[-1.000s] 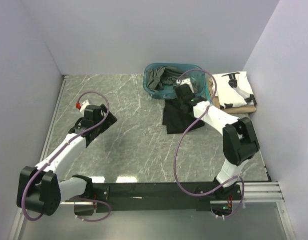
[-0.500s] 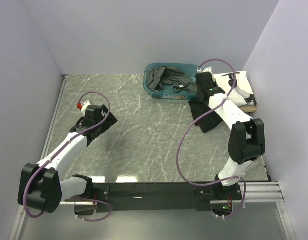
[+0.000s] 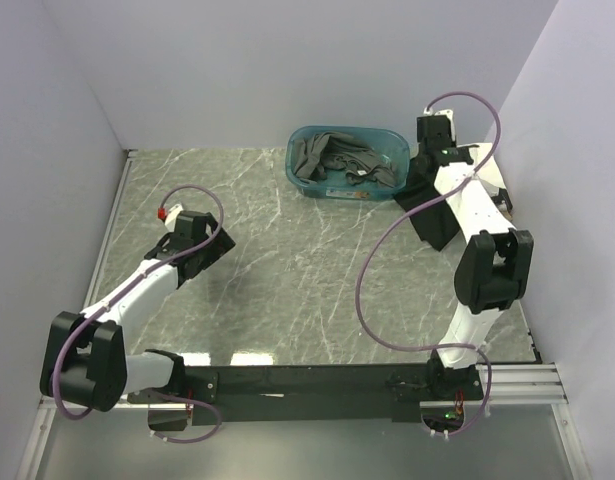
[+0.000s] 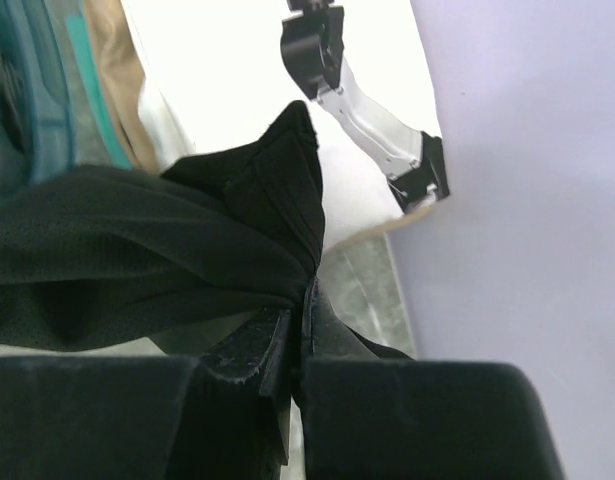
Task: Fold and stack the t-shirts
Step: Neatly place the folded tshirt to the corner
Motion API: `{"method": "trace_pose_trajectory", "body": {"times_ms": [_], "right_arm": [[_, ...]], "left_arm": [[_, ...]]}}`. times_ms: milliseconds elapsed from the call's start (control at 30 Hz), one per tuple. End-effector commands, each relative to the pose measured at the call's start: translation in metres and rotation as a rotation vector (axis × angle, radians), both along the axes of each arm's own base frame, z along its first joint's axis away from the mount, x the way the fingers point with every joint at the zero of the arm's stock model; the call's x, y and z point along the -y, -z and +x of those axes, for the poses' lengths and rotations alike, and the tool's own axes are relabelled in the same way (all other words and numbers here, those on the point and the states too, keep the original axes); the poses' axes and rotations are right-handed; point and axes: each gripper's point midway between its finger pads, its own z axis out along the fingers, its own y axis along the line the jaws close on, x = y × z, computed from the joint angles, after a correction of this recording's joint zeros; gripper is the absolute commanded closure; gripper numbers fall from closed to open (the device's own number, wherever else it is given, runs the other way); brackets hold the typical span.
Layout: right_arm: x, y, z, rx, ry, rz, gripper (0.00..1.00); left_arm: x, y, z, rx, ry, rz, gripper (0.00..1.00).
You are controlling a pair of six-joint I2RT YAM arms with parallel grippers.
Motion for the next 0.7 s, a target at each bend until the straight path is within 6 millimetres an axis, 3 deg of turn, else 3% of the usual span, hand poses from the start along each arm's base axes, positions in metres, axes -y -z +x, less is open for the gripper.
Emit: {"method": "trace_pose_trajectory", "body": {"times_ms": [0,333,433,667], "right_arm": [[0.002,-0.018,0.015,0.084,0.052,0.106,1.0],[0.011,-0.039,0.038,0.145,0.093,0.27,1.0],[0.008,-0.05,0.042,0.157,0.084,0.288,1.0],[0.028,-0.082,0.047,0.216,0.106,0.315,1.0]], "left_arm": [[0.002,-0.014,0.012,0.039,0.007,0.009,0.01],[0.0,-0.016,0.015,0.034,-0.004,0.014,0.01],[0.0,-0.015,0.015,0.031,-0.004,0.017,0.01],[0.002,-0.014,0.017,0.028,0.004,0.012,0.01]]}}
